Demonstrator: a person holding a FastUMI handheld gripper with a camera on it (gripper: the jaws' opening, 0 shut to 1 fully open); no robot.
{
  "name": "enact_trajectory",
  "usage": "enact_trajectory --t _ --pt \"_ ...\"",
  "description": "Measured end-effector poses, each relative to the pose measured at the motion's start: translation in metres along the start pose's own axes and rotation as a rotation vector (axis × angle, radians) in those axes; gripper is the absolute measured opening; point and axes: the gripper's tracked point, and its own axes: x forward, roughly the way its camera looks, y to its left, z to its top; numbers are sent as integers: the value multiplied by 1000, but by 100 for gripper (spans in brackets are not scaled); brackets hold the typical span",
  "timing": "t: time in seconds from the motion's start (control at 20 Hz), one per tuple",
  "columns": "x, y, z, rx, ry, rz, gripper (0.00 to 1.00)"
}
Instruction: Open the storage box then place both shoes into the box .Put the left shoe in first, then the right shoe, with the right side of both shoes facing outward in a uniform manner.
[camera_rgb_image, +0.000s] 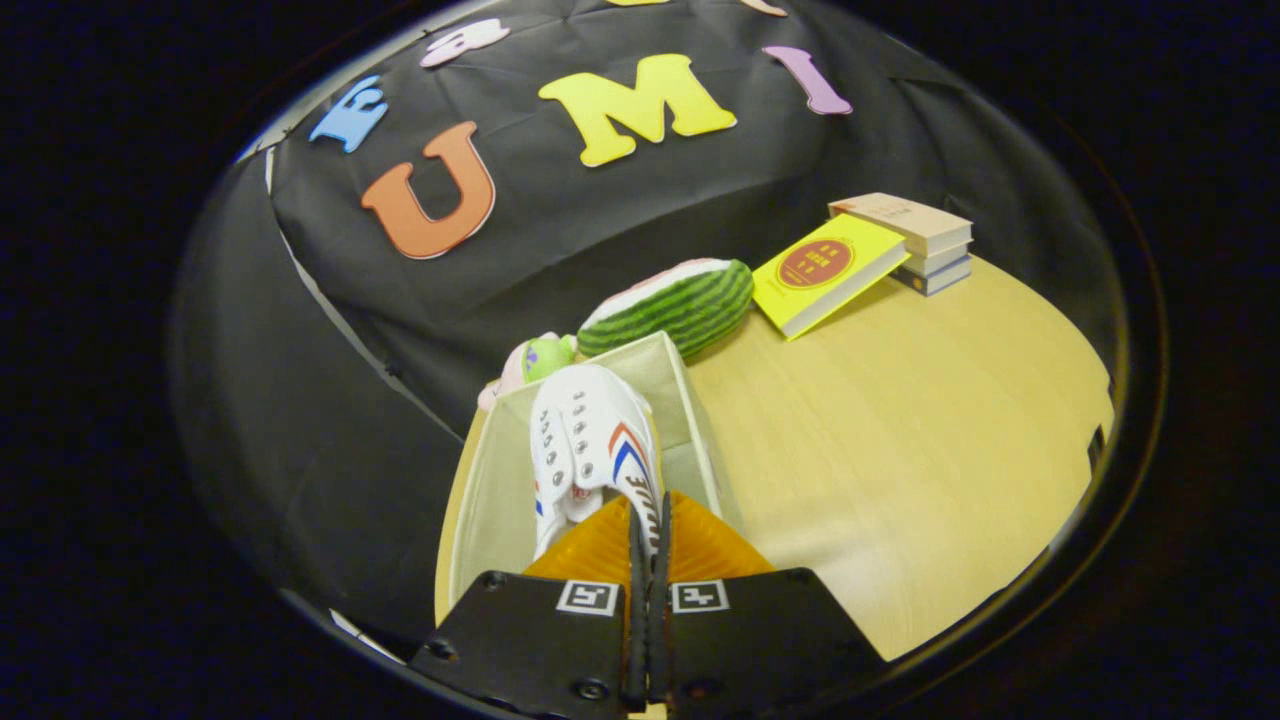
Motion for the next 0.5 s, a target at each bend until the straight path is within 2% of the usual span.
enact_trajectory --t 0.15,0.3,0.4,0.45,0.5 --pt "5 -5 -6 19 -15 -36 6" --pt "7 8 -13 29 15 20 9" --pt "3 34 -5 -9 -13 148 56" --pt "-3 37 7 -55 -26 148 80" --pt "-14 22 8 -110 -47 70 100"
